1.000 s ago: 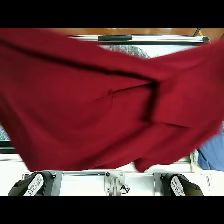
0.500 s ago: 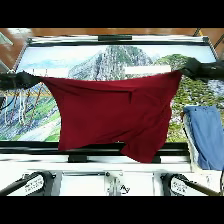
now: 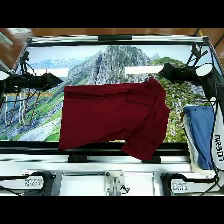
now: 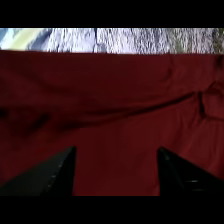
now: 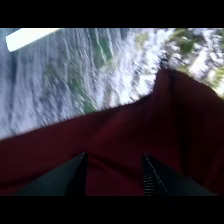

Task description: Fold the shirts.

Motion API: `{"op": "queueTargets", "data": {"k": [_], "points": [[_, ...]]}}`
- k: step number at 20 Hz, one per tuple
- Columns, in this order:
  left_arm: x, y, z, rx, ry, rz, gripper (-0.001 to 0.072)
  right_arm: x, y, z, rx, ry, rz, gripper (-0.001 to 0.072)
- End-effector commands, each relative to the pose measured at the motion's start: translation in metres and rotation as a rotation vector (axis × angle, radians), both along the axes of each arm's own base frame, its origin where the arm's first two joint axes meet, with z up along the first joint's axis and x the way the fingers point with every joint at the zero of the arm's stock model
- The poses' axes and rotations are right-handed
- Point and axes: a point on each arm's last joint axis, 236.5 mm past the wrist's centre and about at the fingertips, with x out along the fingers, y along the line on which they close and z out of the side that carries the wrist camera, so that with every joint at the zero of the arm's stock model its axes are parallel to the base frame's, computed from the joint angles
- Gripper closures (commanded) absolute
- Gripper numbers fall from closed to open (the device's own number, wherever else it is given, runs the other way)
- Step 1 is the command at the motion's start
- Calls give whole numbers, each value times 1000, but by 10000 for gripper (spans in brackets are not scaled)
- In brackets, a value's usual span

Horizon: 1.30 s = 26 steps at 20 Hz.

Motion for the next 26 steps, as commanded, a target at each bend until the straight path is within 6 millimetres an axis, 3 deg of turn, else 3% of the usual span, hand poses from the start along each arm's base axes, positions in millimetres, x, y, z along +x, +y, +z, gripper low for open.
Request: {"op": "queueTargets", "data": {"k": [1,2,3,4,6,10,11,13,15,18,22,26], "points": [[-54,57,-26,145,317,46,187,-63,-38,-15,-144,205,94,242],[-72,74,-28,191,389,76,187,-90,-59,-18,-187,293,101,242],[-88,77,-27,215,421,60,218,-115,-76,-21,-217,382,103,242],[-106,73,-27,237,434,19,253,-142,-90,-24,-223,470,101,242],[-142,60,-42,252,446,-20,253,-181,-101,-34,-188,557,88,242],[-243,19,-96,177,566,-124,248,-232,-99,-68,-156,593,38,242],[-266,4,-102,135,581,-193,249,-239,-94,-73,-151,595,43,242],[-296,-7,-117,109,622,-228,250,-244,-77,-74,-101,577,70,243],[-305,-9,-132,106,638,-215,249,-241,-65,-69,-57,546,86,243],[-301,-7,-145,120,621,-176,249,-234,-59,-66,-25,518,87,242],[-301,-8,-150,120,610,-173,281,-233,-60,-66,-29,513,83,242],[-284,-13,-149,88,546,-136,317,-234,-59,-66,-27,519,87,243]]}}
